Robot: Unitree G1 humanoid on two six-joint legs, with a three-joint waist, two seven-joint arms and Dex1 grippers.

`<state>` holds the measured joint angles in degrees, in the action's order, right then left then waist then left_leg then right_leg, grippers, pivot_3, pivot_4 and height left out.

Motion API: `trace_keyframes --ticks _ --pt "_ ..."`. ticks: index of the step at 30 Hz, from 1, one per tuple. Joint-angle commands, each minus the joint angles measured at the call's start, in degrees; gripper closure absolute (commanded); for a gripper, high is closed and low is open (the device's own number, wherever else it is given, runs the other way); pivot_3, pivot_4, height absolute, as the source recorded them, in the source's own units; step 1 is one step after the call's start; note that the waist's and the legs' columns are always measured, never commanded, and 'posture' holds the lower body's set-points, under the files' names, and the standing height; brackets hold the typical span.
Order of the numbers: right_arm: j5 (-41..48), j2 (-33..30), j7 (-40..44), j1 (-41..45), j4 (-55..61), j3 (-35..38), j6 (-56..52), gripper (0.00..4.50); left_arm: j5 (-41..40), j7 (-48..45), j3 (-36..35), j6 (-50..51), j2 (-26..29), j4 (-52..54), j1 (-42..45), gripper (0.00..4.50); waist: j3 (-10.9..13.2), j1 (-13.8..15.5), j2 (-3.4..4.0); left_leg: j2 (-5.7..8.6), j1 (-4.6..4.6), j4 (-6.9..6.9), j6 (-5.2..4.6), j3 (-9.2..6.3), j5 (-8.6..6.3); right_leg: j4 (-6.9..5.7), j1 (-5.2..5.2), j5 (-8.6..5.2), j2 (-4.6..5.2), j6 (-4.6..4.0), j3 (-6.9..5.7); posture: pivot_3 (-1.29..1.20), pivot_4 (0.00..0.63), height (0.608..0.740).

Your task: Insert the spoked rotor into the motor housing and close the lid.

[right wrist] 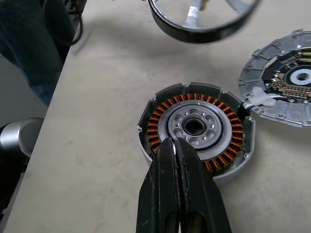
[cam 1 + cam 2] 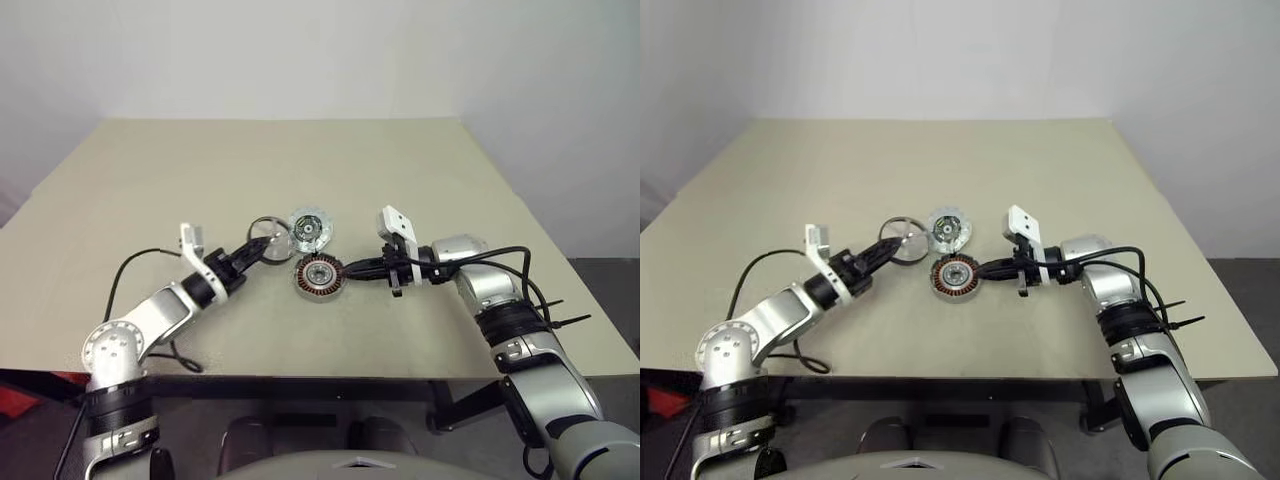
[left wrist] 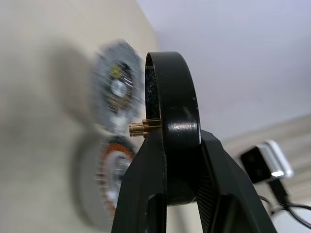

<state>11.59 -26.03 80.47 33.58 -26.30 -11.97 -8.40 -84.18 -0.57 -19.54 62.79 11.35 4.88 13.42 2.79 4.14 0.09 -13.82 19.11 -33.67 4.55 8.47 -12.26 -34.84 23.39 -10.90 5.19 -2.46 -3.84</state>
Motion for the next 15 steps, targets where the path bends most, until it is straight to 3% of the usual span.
trace_keyframes --ticks 1,15 --pt "0.5 0.3 0.5 0.4 0.3 0.4 1.8 4.50 -2.9 -1.1 2.8 1.4 -1.2 -2.5 2.8 4.08 0.0 0.0 0.00 0.00 0.01 0.00 -0.01 0.00 0.00 0.01 0.00 0.00 0.00 0.00 0.00 0.00 0.000 0.740" --pt "0.7 -1.6 0.8 -0.3 0.7 1.2 1.1 4.50 -2.4 -6.2 1.4 -0.1 -6.9 -17.7 8.8 4.08 0.0 0.3 0.00 0.01 0.09 -0.07 -0.03 0.00 -0.01 0.05 -0.02 0.01 0.02 0.00 -0.02 0.00 0.000 0.740"
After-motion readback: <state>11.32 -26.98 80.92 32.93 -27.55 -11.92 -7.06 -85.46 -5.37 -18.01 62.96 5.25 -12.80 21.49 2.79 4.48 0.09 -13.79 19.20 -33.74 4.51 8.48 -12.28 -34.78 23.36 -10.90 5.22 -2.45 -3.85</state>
